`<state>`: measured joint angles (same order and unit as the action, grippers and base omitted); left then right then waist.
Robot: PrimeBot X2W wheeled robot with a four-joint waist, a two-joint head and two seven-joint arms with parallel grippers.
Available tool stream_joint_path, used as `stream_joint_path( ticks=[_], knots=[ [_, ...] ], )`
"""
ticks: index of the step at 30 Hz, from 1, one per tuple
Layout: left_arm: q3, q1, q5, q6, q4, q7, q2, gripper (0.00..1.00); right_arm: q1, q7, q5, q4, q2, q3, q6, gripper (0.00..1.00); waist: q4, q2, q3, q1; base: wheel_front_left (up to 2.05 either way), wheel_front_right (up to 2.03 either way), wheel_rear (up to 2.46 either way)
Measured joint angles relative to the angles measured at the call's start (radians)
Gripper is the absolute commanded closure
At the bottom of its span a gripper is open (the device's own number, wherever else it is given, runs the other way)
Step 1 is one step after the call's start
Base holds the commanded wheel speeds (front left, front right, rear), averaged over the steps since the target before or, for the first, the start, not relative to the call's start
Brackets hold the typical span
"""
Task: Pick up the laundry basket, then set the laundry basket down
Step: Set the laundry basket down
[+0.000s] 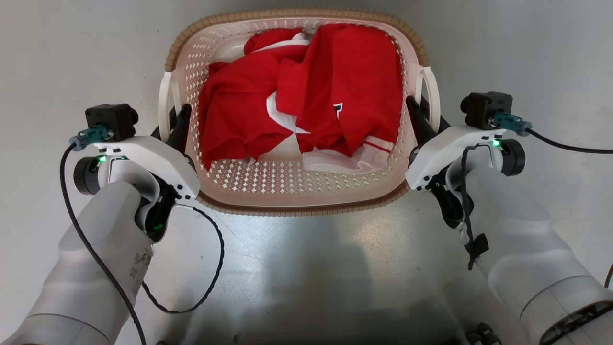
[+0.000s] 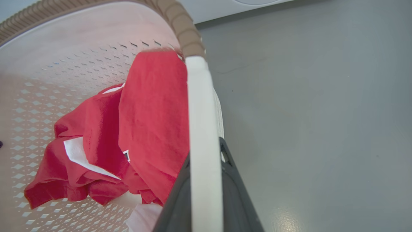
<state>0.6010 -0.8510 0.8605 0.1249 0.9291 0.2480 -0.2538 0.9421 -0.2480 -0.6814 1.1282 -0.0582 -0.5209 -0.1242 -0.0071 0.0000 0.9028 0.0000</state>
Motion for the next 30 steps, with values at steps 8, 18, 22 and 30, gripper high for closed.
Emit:
stream_joint_path(
  ticks=[8,18,22,30],
  knots=[
    [-0.016,-0.018,-0.008,0.0,-0.005,0.0,0.007,1.0,0.002,0.0,0.057,-0.017,0.0,0.061,0.0,1.0,0.006,0.0001,0.024,0.0,0.0,0.0,0.0],
    [-0.014,-0.022,-0.006,0.0,0.004,0.003,0.01,0.0,0.002,0.0,0.084,-0.023,-0.006,0.094,-0.001,0.0,0.007,0.0,0.022,0.0,0.0,0.0,0.0],
    [-0.001,-0.022,0.003,0.003,0.009,0.007,0.01,0.0,0.002,0.0,0.089,-0.027,-0.012,0.097,-0.001,0.0,0.006,0.0001,0.017,0.0,0.0,0.0,0.0],
    [0.016,-0.023,0.012,0.003,0.013,0.007,0.006,0.0,0.001,0.0,0.096,-0.045,-0.012,0.1,-0.001,0.0,0.003,0.0,0.007,0.0,0.0,0.0,0.0]
  ],
)
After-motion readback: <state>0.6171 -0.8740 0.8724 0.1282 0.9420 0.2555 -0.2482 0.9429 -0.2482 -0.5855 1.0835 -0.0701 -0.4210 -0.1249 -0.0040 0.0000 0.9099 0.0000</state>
